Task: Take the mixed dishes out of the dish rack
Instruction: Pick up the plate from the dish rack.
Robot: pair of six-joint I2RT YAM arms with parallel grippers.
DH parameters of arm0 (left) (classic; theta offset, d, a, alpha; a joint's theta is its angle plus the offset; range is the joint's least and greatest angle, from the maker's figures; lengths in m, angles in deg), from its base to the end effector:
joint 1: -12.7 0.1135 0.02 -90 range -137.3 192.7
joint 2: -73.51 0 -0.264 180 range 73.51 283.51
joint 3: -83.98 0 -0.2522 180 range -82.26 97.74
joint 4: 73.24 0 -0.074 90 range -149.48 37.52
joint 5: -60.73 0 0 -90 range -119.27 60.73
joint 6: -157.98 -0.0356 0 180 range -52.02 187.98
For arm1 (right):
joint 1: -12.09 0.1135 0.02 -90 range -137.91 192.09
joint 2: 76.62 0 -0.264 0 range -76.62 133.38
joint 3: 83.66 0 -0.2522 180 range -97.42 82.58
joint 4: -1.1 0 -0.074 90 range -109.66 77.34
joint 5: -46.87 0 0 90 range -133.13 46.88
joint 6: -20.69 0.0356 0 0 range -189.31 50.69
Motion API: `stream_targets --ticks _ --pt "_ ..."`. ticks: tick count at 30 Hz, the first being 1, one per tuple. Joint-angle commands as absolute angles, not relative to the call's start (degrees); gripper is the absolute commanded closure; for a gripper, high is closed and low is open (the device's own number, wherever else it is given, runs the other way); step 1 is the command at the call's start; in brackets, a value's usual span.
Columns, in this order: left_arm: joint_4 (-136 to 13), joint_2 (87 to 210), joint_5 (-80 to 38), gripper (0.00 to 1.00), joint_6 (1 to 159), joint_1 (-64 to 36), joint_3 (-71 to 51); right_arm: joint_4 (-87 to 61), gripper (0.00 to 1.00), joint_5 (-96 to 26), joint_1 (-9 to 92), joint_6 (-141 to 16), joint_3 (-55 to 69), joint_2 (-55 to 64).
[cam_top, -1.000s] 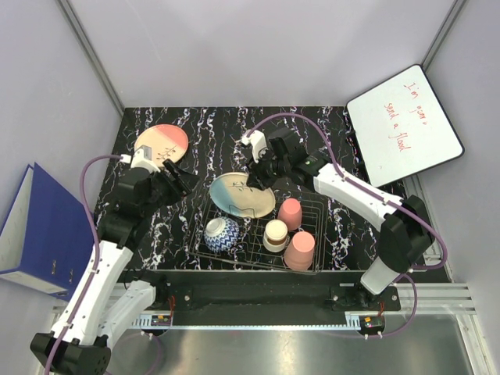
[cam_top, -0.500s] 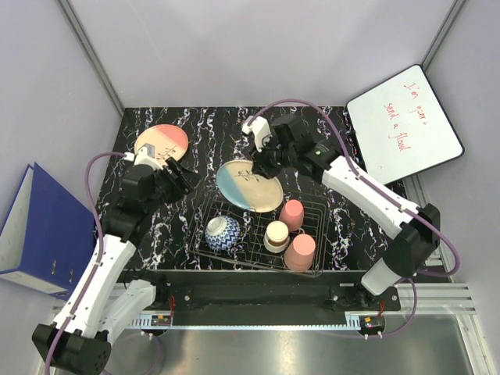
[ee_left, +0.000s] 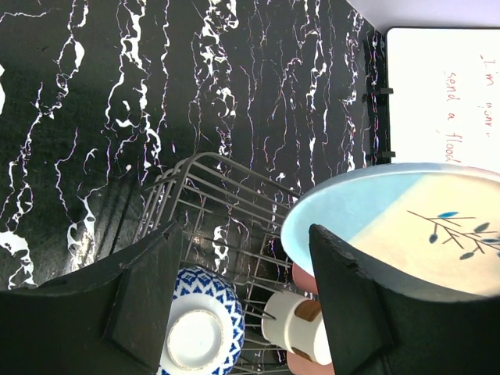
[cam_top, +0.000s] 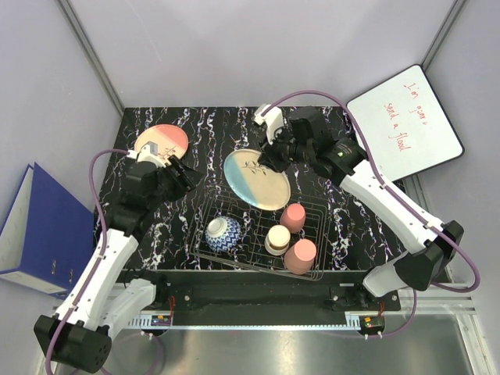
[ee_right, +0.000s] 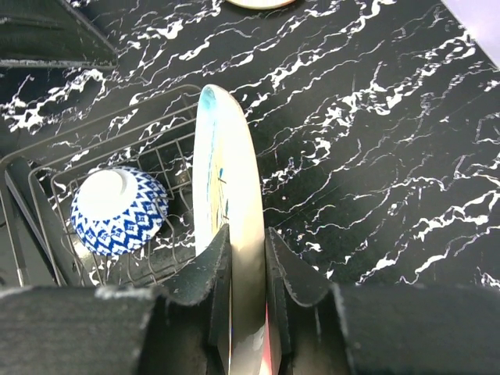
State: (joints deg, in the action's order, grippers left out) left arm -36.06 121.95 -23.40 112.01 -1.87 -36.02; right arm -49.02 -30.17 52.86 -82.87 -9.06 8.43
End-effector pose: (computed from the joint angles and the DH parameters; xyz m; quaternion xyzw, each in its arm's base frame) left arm 0.1836 -0.0515 0.3143 -0.1885 0.8243 -0.2982 0.4428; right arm 0.2432 0.2203 0.4103 -0.4428 0.7388 0.2122 0.4616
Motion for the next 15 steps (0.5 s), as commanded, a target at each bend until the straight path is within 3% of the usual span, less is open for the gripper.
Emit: stream_targets --ticks 1,8,15 --pt "-40.1 122.1 -23.4 0.31 112.2 -2.1 -34.4 -42.1 1.00 -32.6 52.9 -79.3 -14.1 3.7" --pt "-43.4 123.3 -21.5 0.31 112.7 -2.0 -33.1 -40.3 1.00 -36.5 48.8 -62.6 -15.7 3.7" --pt "-51.6 121.8 -16.6 0.31 114.6 -1.9 -33.0 -23.4 1.00 -18.9 31.3 -32.3 -4.4 -2.2"
